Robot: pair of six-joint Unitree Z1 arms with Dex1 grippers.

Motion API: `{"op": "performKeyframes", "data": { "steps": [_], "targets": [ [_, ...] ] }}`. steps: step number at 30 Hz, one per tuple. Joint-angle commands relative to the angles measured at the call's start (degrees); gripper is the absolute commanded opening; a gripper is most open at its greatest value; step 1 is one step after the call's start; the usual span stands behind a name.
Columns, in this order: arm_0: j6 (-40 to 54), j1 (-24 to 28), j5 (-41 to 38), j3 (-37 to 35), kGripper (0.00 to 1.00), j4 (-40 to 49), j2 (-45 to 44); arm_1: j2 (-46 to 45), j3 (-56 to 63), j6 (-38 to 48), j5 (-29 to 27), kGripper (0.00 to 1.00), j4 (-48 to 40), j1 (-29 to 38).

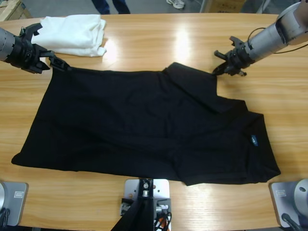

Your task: Fold clothes

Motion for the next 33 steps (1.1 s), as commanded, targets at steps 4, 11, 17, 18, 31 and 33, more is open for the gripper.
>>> {"op": "performKeyframes", "data": {
  "steps": [4,11,17,18,31,33],
  "targets": [
    [-0.29,0.88,1.17,1.85,0.959,0.89,1.13,-1.84,-9.58,-11.89,-9.54,0.0,1.06,-0.51],
    [-0.31,1.5,4.37,0.29,0.946,1.05,3.9,1.68,-15.89,-14.51,-10.73,0.0,5.68,-0.44],
    [8.91,4.66,4.39,-9.48,0.957,4.92,11.32,2.08,-15.22,-14.85,-10.63,0.0,6.46,0.32],
    [12.6,5.08,4.05,-12.6,0.962,6.45,13.18,2.23,-15.19,-14.95,-10.64,0.0,6.72,0.81],
    [25.53,13.03,-12.42,-39.37,0.643,32.16,30.87,4.48,-15.36,-14.86,-11.08,0.0,7.18,2.78],
    [28.01,13.36,-13.67,-39.63,0.665,32.2,31.33,4.69,-15.43,-14.86,-11.05,0.0,7.18,2.83]
  ]
}}
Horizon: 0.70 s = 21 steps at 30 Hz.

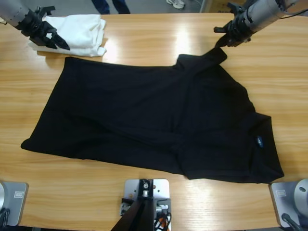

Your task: Fold clothes

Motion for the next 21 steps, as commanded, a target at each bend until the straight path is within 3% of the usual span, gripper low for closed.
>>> {"op": "performKeyframes", "data": {
  "steps": [1,2,4,6,8,12,21],
  "targets": [
    [9.1,4.4,-7.62,-0.32,0.706,3.51,6.59,3.92,0.42,-0.58,-0.77,0.0,0.49,0.59],
    [9.72,4.4,-7.73,-0.9,0.756,3.51,7.33,3.84,0.45,-0.58,-0.77,0.0,0.57,0.59],
    [12.93,4.4,-7.7,-2.11,0.762,3.86,8.33,3.52,0.45,-0.58,-0.77,0.0,0.75,0.57],
    [17.7,4.28,-7.59,-3.04,0.91,3.95,8.8,3.63,0.45,-0.66,-0.77,0.0,0.84,0.53],
    [19.68,3.66,-6.75,-3.5,0.974,3.95,9.53,4.13,0.36,-0.66,-0.75,0.0,0.84,0.53],
    [22.57,0.9,-2.97,-4.76,0.977,3.88,11.21,5.0,0.03,-0.66,-0.51,0.0,0.84,0.52],
    [30.14,-1.22,-4.11,-10.13,0.953,9.24,14.75,5.26,0.01,-0.84,-0.59,0.0,0.75,0.5]
  ]
}}
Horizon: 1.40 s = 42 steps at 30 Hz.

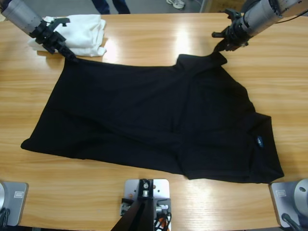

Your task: Fold clothes

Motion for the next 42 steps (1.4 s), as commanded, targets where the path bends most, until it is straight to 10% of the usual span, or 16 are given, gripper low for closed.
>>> {"op": "performKeyframes", "data": {
  "steps": [1,10,28,42],
  "targets": [
    [5.28,-1.06,1.16,-3.74,0.95,4.5,6.33,3.44,0.02,-0.74,-0.59,0.0,0.39,0.48],
    [9.89,-2.59,6.99,-9.02,0.727,10.25,8.86,2.3,0.11,-0.74,-0.77,0.0,0.39,0.36],
    [5.79,-3.71,10.54,-14.77,0.977,10.32,10.87,3.18,0.11,-0.74,-0.77,0.0,0.05,-0.31],
    [4.91,-4.66,9.96,-16.31,0.95,10.67,12.2,3.05,0.23,-0.91,-1.03,0.0,-0.19,-0.31]
  ]
}}
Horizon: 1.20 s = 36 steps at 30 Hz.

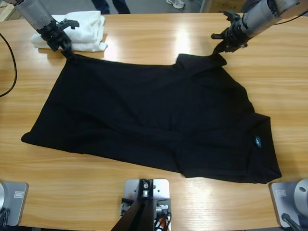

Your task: Fold clothes

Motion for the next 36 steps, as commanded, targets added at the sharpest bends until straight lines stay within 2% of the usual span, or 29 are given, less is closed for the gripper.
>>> {"op": "performKeyframes", "data": {
  "steps": [1,11,12,14,16,18,19,20,36],
  "targets": [
    [-1.57,-0.97,0.23,-1.72,0.95,0.79,5.77,2.54,0.2,-0.87,-0.98,0.0,-0.3,-0.3],
    [-0.41,-1.78,2.48,0.9,0.949,1.88,5.09,2.35,0.23,-0.87,-1.03,0.0,-0.75,-0.3],
    [0.05,-1.69,2.06,1.11,0.918,2.21,4.93,2.37,0.22,-0.86,-1.08,0.0,-0.75,-0.3],
    [-0.25,-1.34,1.48,1.11,0.748,2.37,4.79,2.28,0.34,-0.87,-1.24,0.0,-0.75,-0.3],
    [-0.58,-1.34,1.62,1.08,0.476,2.37,4.52,2.24,0.45,-0.87,-1.29,0.0,-0.75,-0.3],
    [-0.6,-1.34,1.74,1.18,0.306,2.3,4.37,2.28,0.38,-0.87,-1.29,0.0,-0.75,-0.3],
    [-0.6,-1.27,1.79,1.2,0.073,2.28,4.31,2.33,0.38,-0.87,-1.29,0.0,-0.75,-0.3],
    [-0.67,-1.25,1.9,1.25,0.0,2.28,4.35,2.33,0.38,-0.87,-1.29,0.0,-0.75,-0.3],
    [-3.38,-1.5,5.75,1.13,0.0,1.77,4.31,1.89,0.9,-0.87,-1.33,0.0,-0.75,-0.3]
  ]
}}
